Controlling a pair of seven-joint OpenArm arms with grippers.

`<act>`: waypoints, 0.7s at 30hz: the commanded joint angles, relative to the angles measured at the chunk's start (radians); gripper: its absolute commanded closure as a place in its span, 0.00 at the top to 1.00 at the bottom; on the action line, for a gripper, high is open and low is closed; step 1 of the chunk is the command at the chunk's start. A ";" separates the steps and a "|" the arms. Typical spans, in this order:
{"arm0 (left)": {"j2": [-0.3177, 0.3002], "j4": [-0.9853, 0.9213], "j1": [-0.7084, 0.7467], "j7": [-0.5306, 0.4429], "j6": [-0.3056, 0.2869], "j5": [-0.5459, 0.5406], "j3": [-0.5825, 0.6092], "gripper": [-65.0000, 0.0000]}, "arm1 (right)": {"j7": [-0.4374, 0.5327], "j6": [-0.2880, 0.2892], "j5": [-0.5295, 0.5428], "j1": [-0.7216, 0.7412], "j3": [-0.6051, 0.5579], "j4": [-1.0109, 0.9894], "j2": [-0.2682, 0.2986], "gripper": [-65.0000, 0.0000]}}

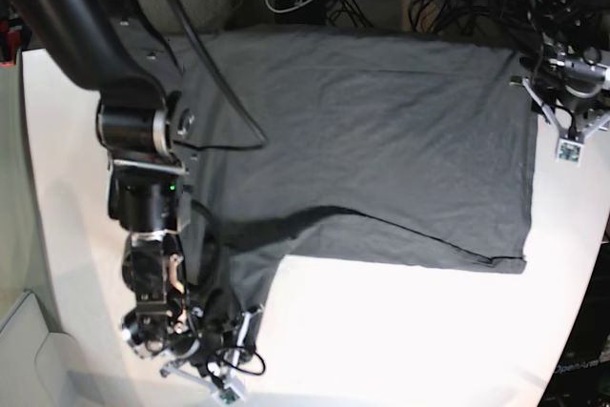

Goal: Layout the t-shirt on the table in an organized manner, then fold the t-shirt properly
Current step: 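Grasp the bunched sleeve with the right gripper and pull it outward, then release the sleeve and move both grippers over the shirt's middle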

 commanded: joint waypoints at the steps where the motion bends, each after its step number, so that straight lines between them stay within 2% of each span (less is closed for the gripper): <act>1: -0.007 0.020 -0.008 -0.012 0.005 0.006 -0.002 0.44 | 0.037 -0.004 0.013 0.053 0.002 0.013 0.009 0.06; 7: -0.012 0.020 -0.009 -0.012 0.005 0.016 0.000 0.44 | 0.140 -0.004 0.016 0.095 0.004 0.006 0.045 0.07; 14: -0.013 0.020 -0.011 -0.012 0.005 0.015 0.000 0.44 | 0.255 -0.004 0.111 0.096 0.045 -0.033 0.112 0.07; 19: -0.013 0.020 -0.011 -0.012 0.005 0.016 0.000 0.44 | 0.344 -0.004 0.116 0.096 0.047 -0.084 0.143 0.07; 21: -0.013 0.020 -0.011 -0.012 0.005 0.016 0.000 0.44 | 0.374 -0.046 0.116 0.110 0.047 -0.125 0.151 0.07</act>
